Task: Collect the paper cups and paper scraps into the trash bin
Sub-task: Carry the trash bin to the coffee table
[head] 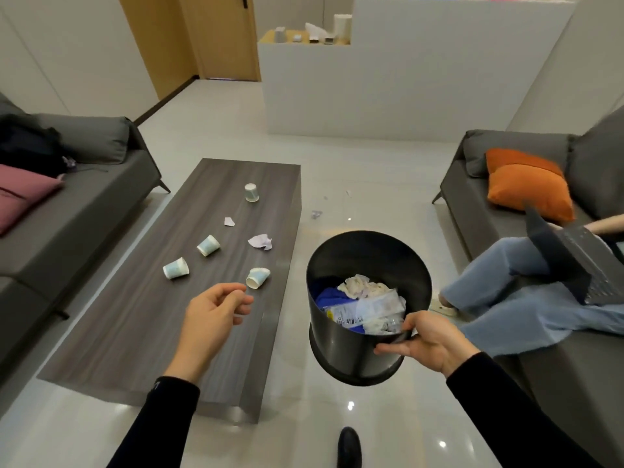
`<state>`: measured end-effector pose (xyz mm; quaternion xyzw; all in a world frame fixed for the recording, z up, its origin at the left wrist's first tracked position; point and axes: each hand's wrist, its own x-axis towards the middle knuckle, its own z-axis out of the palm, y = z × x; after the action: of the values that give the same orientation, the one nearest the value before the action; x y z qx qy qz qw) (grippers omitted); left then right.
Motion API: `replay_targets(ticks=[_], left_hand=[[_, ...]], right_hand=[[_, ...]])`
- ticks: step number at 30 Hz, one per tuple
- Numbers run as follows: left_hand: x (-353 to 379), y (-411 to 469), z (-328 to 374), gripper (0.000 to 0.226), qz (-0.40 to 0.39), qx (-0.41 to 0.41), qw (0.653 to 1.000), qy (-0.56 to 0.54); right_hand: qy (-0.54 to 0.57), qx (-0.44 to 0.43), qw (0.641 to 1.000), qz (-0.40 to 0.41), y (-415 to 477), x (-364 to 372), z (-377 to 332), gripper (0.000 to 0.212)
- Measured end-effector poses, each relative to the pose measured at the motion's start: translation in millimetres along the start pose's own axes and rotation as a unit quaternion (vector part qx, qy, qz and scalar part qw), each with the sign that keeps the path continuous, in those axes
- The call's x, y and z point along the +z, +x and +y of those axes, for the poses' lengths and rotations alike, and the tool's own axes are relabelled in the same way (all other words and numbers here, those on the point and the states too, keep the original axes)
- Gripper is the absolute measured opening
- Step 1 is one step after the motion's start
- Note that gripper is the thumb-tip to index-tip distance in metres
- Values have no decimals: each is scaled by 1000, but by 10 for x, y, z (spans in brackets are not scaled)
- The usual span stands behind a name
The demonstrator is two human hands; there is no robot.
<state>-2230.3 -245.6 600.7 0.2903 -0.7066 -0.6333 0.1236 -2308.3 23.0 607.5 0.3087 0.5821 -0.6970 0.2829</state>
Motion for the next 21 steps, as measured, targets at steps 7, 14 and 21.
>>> replay_targets(ticks=[7,14,21], left_hand=[[468,823,210,20,44,-24,999,-11],[709,1865,244,19,51,-45,998,-11],[863,3215,173,21,32,-85,996,-14]], right_hand=[[-58,7,998,-11,905,277,-839,48],[-59,64,996,5,1721,708,-1366,39],[-103,83,991,32,2773,1350,-1725,52]])
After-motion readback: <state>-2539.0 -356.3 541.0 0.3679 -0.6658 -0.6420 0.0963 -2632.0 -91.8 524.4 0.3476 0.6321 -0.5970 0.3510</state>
